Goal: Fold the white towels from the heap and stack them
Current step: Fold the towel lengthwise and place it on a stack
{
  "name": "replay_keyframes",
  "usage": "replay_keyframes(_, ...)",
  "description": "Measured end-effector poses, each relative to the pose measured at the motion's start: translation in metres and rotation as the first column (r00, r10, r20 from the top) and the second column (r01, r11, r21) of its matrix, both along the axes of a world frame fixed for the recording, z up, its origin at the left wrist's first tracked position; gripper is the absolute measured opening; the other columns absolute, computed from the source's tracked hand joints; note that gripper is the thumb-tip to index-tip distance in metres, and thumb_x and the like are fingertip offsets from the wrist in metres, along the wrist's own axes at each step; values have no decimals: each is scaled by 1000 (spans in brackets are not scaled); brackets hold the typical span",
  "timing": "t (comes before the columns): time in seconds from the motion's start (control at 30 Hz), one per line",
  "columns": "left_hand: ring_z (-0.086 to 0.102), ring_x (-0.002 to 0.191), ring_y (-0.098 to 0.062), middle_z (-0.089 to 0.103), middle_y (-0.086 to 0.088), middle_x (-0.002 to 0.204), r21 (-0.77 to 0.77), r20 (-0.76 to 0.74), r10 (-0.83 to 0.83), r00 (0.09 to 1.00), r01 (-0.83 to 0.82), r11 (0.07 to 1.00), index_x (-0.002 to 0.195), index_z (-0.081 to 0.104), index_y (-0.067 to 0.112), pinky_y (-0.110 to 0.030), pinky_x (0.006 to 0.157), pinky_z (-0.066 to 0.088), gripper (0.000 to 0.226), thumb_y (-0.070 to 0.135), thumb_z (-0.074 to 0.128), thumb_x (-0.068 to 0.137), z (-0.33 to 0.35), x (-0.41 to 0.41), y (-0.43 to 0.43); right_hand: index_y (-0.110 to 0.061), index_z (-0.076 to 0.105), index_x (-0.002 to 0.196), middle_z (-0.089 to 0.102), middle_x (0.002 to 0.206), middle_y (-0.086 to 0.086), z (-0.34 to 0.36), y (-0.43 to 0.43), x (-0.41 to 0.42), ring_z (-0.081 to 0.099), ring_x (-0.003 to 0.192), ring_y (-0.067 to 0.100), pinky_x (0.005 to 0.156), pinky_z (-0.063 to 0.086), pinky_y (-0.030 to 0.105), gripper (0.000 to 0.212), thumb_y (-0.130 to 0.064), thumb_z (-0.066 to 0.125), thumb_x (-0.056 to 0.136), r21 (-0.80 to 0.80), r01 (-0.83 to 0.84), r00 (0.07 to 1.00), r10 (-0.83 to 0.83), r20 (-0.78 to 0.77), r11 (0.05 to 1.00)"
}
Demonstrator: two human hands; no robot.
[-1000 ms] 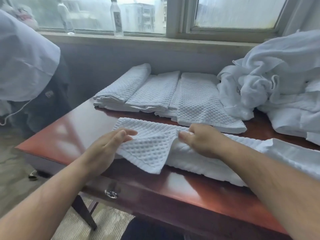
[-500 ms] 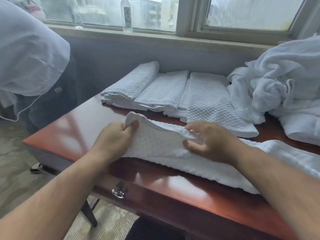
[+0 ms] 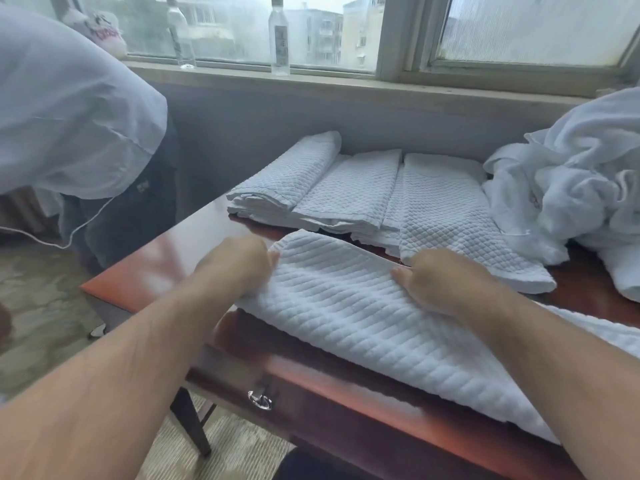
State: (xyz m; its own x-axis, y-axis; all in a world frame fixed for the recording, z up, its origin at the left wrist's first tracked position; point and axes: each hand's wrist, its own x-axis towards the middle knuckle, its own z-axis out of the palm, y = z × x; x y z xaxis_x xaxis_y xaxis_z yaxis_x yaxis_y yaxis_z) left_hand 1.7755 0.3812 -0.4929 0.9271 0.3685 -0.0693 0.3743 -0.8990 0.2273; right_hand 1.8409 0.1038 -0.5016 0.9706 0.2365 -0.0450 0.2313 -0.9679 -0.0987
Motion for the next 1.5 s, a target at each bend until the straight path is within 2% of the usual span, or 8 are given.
replay_keyframes(0.27,50,61,-17,57,0,69,-115,21,60,998,-57,992,64,53,16,-27,51,31,38,37,49,95,-4,-35,8,-28,59,85,60,81,-14,-17,0,-5,53,75,4,59,35,29,28,-46,46,102,264,-173,982,146,121,949)
replay_keyframes(0.43,58,87,-27,60,-7,103,53,109,89,990,-95,994,99,53,16,-34,65,43,12,28,51,95,-10,-47,-7,-33,60,104,64,99,-10,-29,5,-12,58,91,14,72,39,33,21,-51,49,100,232,-221,950,155,271,947)
replay_keyframes(0.57,51,116,-25,54,1,125,128,457,-182,871,139,982,130,50,26,-43,95,44,37,15,49,95,-17,-45,-31,-27,60,102,62,97,-8,-32,1,-14,51,86,15,75,36,34,25,-49,49,97,198,-167,934,91,345,966)
replay_keyframes(0.8,-9,155,-16,-4,5,169,86,22,-363,931,360,929,159,3,39,-43,125,-1,67,67,14,100,-46,-33,-56,-26,55,98,63,85,-5,-30,-9,-12,62,89,26,85,32,43,26,-37,32,104,122,-112,932,61,358,986)
replay_keyframes(0.9,-12,154,-15,-10,9,168,69,0,-334,943,333,940,159,-3,38,-44,125,-1,70,69,11,98,-49,-31,-53,-28,59,117,71,105,-2,-28,-9,-14,63,103,24,97,34,47,33,-45,35,104,122,-76,957,38,286,990)
replay_keyframes(1.1,-1,155,-24,3,-2,169,70,79,-249,965,244,967,161,9,27,-47,125,4,55,33,23,108,-41,-33,-80,-30,52,83,62,82,-14,-21,-74,-27,50,76,8,82,26,40,49,-67,21,90,22,26,973,-30,229,999)
replay_keyframes(1.33,15,150,-22,23,-1,164,35,240,-555,796,564,825,156,26,27,-40,122,8,58,52,26,103,-33,-45,-201,-25,57,76,63,72,-11,-12,-188,-44,53,75,3,77,22,37,38,-51,39,98,92,230,968,-237,78,969)
replay_keyframes(1.5,-6,155,-18,-3,4,169,55,101,-618,780,616,786,159,8,37,-44,124,-6,64,63,18,101,-47,-40,-207,-35,49,76,58,67,-15,-14,-200,-43,52,69,2,83,28,38,31,-55,45,100,184,122,923,-180,340,975)
